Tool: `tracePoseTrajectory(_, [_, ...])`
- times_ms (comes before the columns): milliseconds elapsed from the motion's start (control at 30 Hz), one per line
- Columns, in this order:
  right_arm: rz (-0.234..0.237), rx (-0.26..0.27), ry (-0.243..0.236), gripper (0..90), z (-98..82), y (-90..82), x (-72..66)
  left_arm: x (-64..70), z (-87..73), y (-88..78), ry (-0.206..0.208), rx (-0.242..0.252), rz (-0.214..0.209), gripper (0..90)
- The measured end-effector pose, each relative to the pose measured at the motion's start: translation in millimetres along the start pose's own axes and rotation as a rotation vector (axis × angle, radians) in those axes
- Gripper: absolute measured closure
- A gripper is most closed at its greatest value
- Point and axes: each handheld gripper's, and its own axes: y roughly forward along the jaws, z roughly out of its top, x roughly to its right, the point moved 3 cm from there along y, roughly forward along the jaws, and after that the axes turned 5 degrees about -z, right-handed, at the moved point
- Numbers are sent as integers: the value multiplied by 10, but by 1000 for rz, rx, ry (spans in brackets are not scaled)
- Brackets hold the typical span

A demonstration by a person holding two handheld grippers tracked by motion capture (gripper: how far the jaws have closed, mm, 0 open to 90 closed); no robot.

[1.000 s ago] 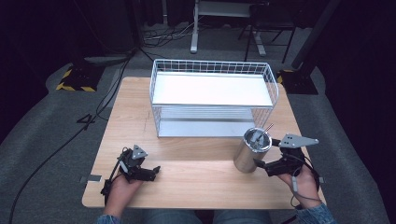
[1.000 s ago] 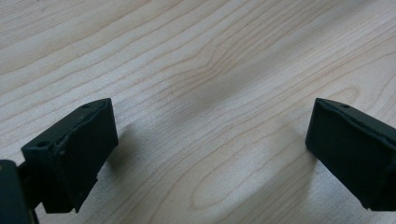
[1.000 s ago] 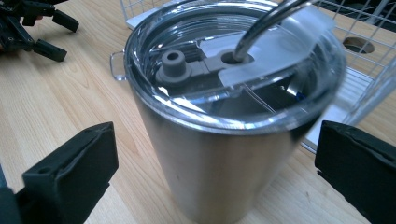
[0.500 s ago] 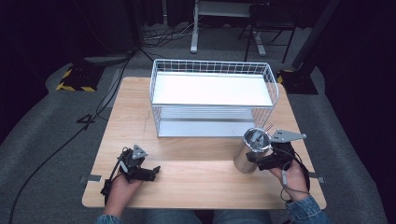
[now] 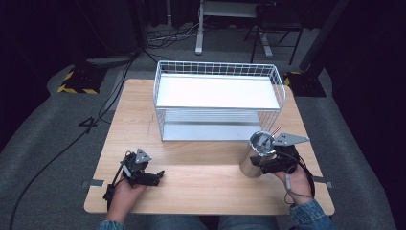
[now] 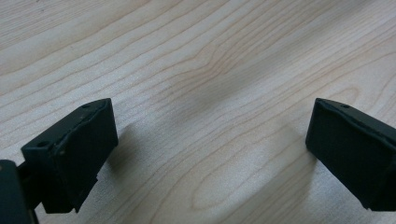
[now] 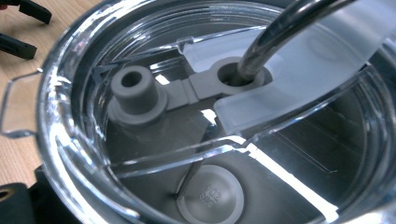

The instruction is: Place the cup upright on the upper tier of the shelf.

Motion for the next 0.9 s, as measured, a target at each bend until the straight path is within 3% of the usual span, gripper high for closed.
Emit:
tracePoseTrajectory(467, [-29,-38,-17,36,59,-56,-40,0,0,0,-1,0,0,27])
tracePoseTrajectory(900, [3,-17,-12,37,376,-301,-62,0,0,0,0,0,0,27])
